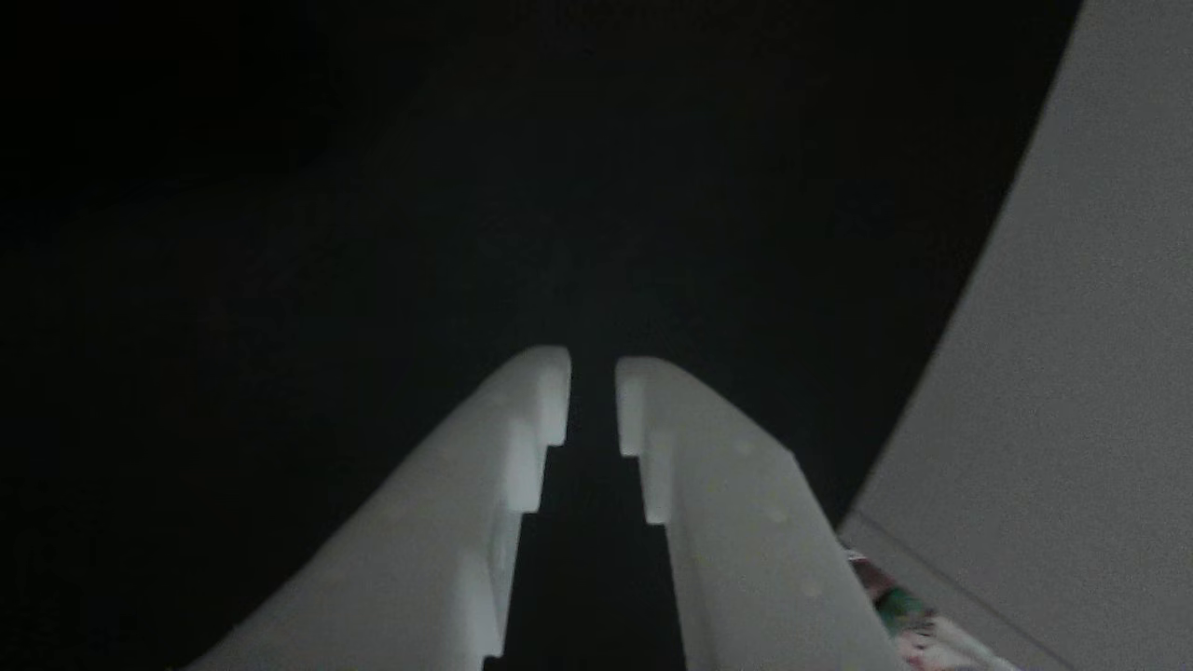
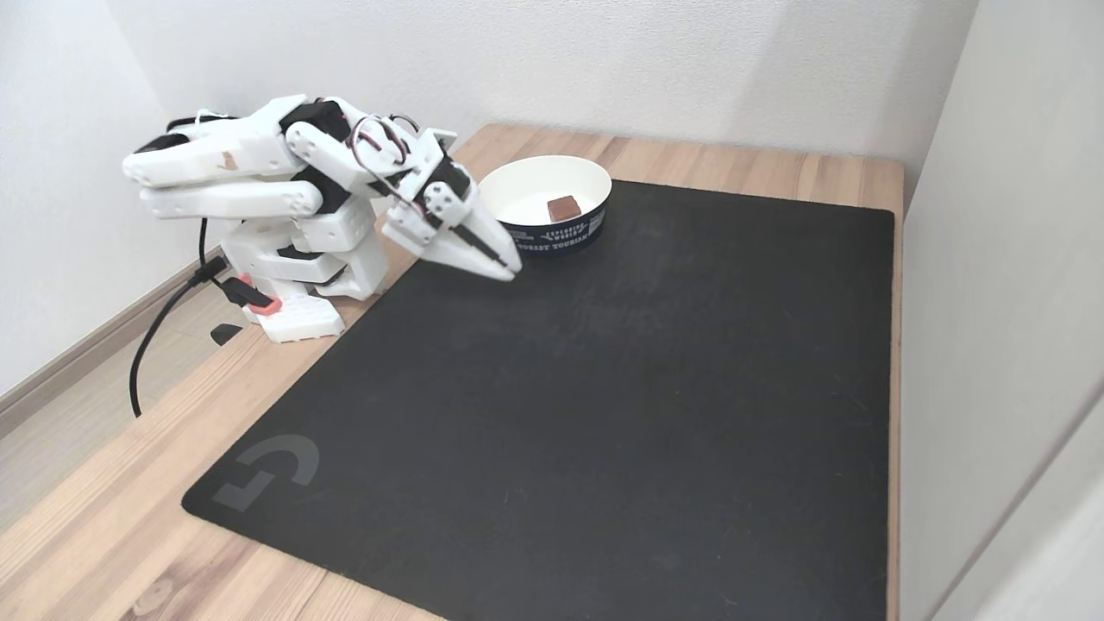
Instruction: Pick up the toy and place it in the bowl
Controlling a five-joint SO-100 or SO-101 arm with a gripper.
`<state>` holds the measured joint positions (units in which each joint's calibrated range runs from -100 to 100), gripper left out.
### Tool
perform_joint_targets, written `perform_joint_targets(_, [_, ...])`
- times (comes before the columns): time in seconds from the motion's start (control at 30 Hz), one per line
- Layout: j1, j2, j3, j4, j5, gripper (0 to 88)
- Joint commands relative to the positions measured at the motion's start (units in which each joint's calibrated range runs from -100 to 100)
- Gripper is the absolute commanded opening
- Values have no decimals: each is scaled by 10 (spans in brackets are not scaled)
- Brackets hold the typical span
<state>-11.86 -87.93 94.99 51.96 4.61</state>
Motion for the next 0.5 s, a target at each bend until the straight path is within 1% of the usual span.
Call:
perform_joint_targets(0.0, [13, -40, 3, 44, -2, 24])
perform_joint_targets(0.2, [11, -116, 14, 110, -2, 24])
perform_joint_targets(0.47, [11, -116, 14, 114, -2, 25])
